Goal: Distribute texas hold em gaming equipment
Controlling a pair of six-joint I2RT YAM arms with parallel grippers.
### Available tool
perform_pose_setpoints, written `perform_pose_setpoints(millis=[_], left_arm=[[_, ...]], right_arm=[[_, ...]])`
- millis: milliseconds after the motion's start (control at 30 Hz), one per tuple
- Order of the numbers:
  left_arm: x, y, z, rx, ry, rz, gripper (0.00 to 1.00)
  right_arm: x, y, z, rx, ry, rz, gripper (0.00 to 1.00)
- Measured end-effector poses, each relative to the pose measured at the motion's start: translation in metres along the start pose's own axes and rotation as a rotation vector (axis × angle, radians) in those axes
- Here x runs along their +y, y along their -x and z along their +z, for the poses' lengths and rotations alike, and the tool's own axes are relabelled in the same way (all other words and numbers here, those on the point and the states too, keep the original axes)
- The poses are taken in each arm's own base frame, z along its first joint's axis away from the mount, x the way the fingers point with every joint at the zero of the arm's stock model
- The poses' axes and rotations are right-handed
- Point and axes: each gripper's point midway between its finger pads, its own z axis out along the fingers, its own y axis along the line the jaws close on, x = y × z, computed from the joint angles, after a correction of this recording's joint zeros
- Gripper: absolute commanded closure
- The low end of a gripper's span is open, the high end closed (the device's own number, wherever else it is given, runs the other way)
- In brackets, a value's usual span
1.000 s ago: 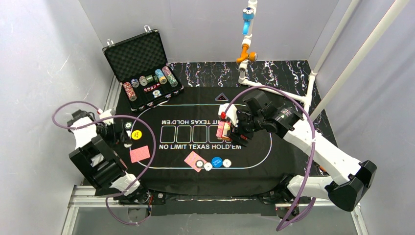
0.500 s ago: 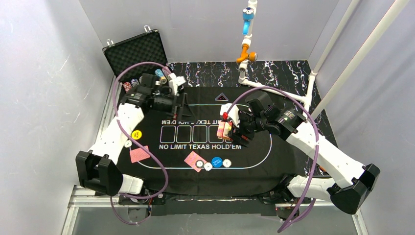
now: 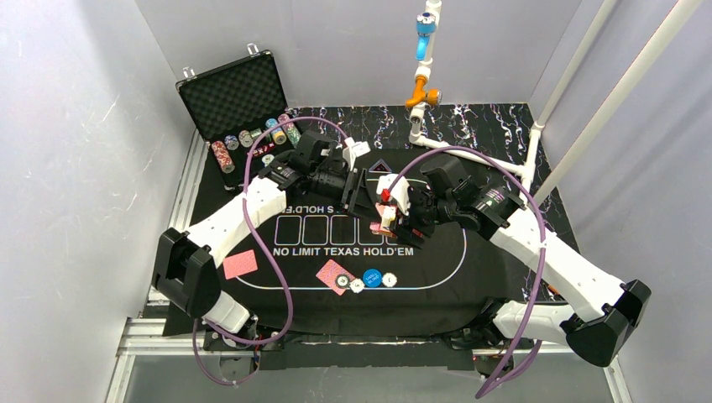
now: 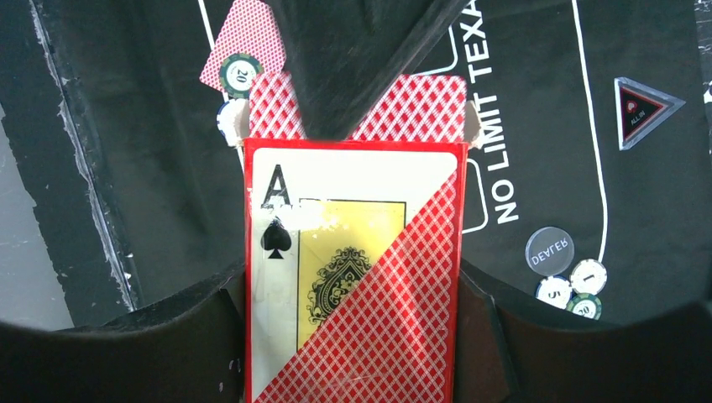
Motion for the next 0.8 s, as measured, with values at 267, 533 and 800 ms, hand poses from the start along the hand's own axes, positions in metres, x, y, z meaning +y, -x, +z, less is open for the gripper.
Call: perform_pose_setpoints(millis=[267,533,800], left_arm=[[0.005,0.006,-0.014,-0.042,-0.010,-0.028,0.68],[-0.001,0.007,-0.017,-0.068,-0.043,-0.019,0.31],[-0.008,0.014,-0.008,-0.065,-0.100,-0.052,0.50]], right_arm=[[0.000,-0.004,-0.001,0.018,-0.006,0.005,0.99],[-0.001,-0.001,-0.001,0.006,-0.010,0.000,0.99],[-0.003,0.006,-0.001,-0.024,-0.016,-0.010,0.99]])
